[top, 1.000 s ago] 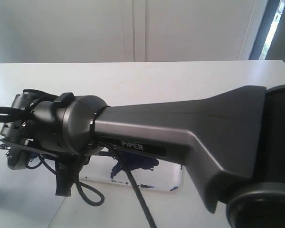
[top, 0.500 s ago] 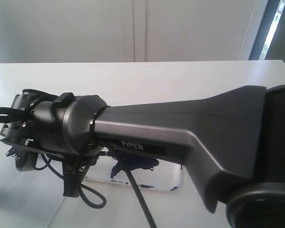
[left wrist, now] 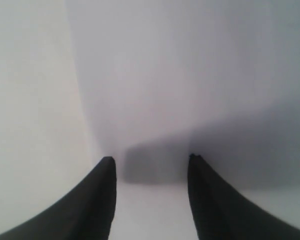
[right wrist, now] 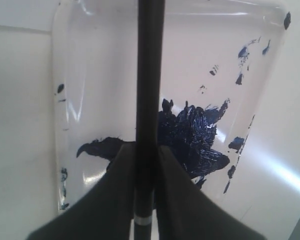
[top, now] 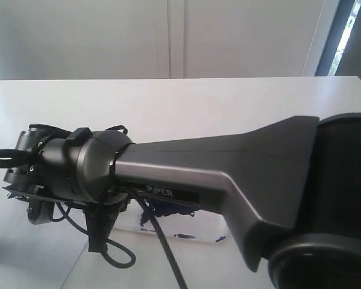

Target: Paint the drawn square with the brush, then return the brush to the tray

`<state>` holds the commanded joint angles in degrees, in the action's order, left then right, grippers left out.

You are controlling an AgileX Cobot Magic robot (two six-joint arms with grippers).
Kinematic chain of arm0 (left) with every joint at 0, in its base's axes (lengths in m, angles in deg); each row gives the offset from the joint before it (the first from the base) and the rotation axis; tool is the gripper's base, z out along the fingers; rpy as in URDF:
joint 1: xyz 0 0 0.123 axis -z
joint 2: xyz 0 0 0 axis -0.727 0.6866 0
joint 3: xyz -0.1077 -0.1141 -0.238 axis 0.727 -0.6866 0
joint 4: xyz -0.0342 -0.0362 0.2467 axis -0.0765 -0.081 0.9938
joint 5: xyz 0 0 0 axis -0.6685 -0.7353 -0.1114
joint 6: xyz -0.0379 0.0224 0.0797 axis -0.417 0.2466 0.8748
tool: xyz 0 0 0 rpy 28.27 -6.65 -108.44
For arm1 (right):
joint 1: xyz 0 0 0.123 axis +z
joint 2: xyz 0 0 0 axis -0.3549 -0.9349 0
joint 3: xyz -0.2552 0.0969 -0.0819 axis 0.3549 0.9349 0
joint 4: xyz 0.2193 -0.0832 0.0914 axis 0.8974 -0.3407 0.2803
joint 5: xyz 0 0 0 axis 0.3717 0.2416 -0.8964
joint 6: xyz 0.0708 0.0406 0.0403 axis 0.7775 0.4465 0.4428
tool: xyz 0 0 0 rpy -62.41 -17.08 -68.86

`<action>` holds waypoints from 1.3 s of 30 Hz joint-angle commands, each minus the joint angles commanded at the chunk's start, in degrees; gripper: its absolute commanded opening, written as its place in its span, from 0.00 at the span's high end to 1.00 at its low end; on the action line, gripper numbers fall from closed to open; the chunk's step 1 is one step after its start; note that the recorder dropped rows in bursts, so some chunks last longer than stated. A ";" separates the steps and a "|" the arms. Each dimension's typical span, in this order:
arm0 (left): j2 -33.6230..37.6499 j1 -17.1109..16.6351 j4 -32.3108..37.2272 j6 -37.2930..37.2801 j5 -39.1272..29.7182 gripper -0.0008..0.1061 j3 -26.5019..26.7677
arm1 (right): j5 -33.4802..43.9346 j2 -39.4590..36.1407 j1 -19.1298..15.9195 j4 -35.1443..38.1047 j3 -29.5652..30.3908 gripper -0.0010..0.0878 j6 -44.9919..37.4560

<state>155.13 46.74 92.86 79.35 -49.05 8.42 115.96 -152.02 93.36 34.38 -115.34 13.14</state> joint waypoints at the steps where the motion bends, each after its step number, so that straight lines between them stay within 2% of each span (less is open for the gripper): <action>1: 0.00 0.00 0.00 0.00 0.00 0.52 0.00 | 0.00 0.00 0.00 0.00 0.00 0.99 0.00; 20: 0.00 0.00 0.00 0.00 -0.19 0.52 0.00 | 1.95 0.00 0.00 0.00 0.00 0.99 2.45; 39: 0.00 0.00 0.00 0.00 -0.19 0.52 0.00 | 1.95 0.31 0.00 3.39 0.23 0.99 3.48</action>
<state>155.13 46.74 92.86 79.35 -49.24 8.42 117.91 -151.70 93.36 37.76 -115.12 16.62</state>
